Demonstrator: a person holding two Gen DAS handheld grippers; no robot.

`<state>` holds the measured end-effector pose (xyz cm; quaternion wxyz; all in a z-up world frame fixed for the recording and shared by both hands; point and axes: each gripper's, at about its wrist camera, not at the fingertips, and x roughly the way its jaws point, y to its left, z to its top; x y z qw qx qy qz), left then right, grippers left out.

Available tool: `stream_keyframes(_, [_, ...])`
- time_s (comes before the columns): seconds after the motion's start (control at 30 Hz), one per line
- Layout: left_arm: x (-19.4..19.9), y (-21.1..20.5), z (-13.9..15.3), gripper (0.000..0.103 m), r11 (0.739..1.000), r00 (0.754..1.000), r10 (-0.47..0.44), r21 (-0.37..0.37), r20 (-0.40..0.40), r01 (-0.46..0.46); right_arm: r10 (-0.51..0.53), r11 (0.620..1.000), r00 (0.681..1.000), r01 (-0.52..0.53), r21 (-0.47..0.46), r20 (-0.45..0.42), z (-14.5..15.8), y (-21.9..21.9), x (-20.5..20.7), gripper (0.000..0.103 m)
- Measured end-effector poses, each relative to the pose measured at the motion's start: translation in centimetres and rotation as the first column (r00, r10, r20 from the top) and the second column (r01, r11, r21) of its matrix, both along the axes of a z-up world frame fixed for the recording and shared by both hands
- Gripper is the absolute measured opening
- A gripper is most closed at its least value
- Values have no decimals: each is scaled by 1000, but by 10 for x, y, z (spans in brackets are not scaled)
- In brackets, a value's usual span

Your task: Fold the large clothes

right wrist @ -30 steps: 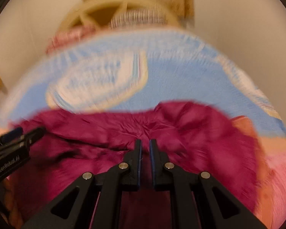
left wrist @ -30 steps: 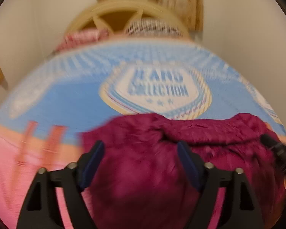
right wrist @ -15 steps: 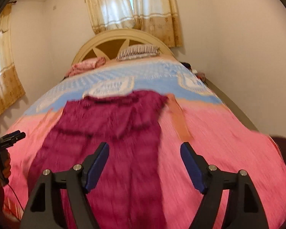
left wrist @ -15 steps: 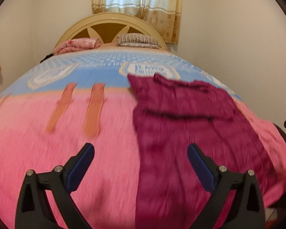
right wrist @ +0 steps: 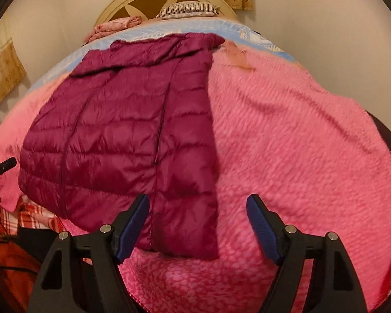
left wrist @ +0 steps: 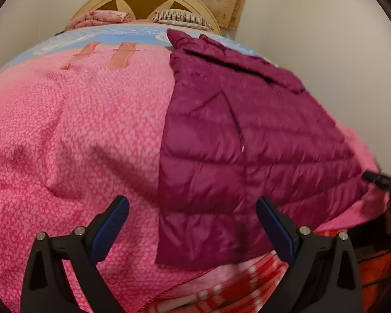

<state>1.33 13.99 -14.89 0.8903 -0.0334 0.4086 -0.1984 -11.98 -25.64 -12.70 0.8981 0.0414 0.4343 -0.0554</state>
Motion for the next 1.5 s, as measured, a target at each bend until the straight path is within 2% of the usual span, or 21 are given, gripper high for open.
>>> stream_keyframes(0.07, [4, -2, -7, 100, 1000, 1000, 8, 0, -24, -8, -11, 999, 1000, 11, 34, -3, -4, -2, 1, 77])
stream_keyframes(0.13, [8, -1, -13, 100, 999, 998, 15, -31, -53, -17, 3, 999, 1000, -3, 45, -5, -4, 1, 2, 76])
stream_keyframes(0.17, [9, -1, -16, 100, 999, 998, 20, -38, -61, -22, 25, 998, 999, -23, 63, -31, -8, 4, 3, 73])
stream_keyframes(0.2, [11, -1, -20, 99, 999, 997, 23, -45, -75, -27, 42, 997, 997, -38, 71, -59, -11, 7, 5, 64])
stream_keyframes(0.3, [13, -2, -26, 99, 997, 996, 16, -68, -90, -22, 62, 998, 994, -64, -14, -95, -17, 20, 10, 61])
stream_keyframes(0.47, [18, -6, -42, 94, 995, 991, 4, -94, -132, -16, 57, 996, 994, -63, -66, -99, -22, 25, 13, 61])
stream_keyframes(0.53, [20, -7, -46, 90, 993, 988, -2, -119, -155, -17, 56, 995, 993, -64, -80, -108, -23, 26, 17, 61])
stream_keyframes(0.6, [20, -8, -47, 79, 990, 987, -17, -144, -162, -7, 51, 993, 990, -64, -99, -129, -24, 27, 21, 59])
stream_keyframes(0.67, [17, -11, -46, 67, 988, 987, -37, -152, -154, 13, 47, 993, 990, -61, -98, -135, -24, 28, 24, 43])
stream_keyframes(0.7, [16, -15, -45, 60, 989, 988, -44, -149, -147, 22, 41, 996, 989, -51, -69, -141, -24, 26, 25, 21])
stream_keyframes(0.73, [15, -18, -44, 57, 989, 989, -51, -143, -141, 30, 20, 999, 989, -26, -42, -148, -27, 23, 26, 17])
stream_keyframes(0.8, [13, -26, -40, 45, 991, 990, -67, -127, -126, 51, -12, 1000, 989, 11, -6, -144, -30, 18, 26, 16])
stream_keyframes(0.83, [12, -29, -39, 43, 991, 990, -72, -118, -119, 58, -17, 1000, 990, 17, 0, -143, -30, 18, 25, 15])
stream_keyframes(0.93, [12, -37, -36, 42, 993, 991, -76, -95, -106, 66, -12, 1000, 991, 8, -24, -135, -27, 23, 22, 13])
stream_keyframes(1.0, [12, -39, -37, 42, 993, 991, -73, -105, -114, 61, -6, 999, 992, 1, -46, -124, -23, 28, 20, 12])
stream_keyframes(1.07, [13, -38, -40, 47, 993, 991, -61, -104, -117, 49, -9, 998, 994, 2, -63, -111, -20, 30, 18, 12])
stream_keyframes(1.2, [8, -24, -42, 70, 995, 992, -47, -90, -116, 37, -9, 996, 995, 0, -93, -97, -17, 32, 15, 11])
stream_keyframes(1.37, [6, -26, -45, 71, 995, 991, -55, -88, -120, 45, -5, 986, 997, -8, -168, -76, -9, 42, 13, 11])
stream_keyframes(1.43, [4, -30, -44, 62, 995, 993, -64, -86, -99, 56, -2, 981, 998, -11, -194, -65, -5, 46, 11, 10])
stream_keyframes(1.47, [2, -32, -43, 49, 994, 993, -77, -87, -90, 69, -1, 979, 998, -11, -204, -60, -3, 47, 10, 10])
stream_keyframes(1.5, [3, -41, -43, 43, 993, 993, -85, -87, -87, 77, -1, 978, 998, -11, -210, -55, -2, 48, 9, 10])
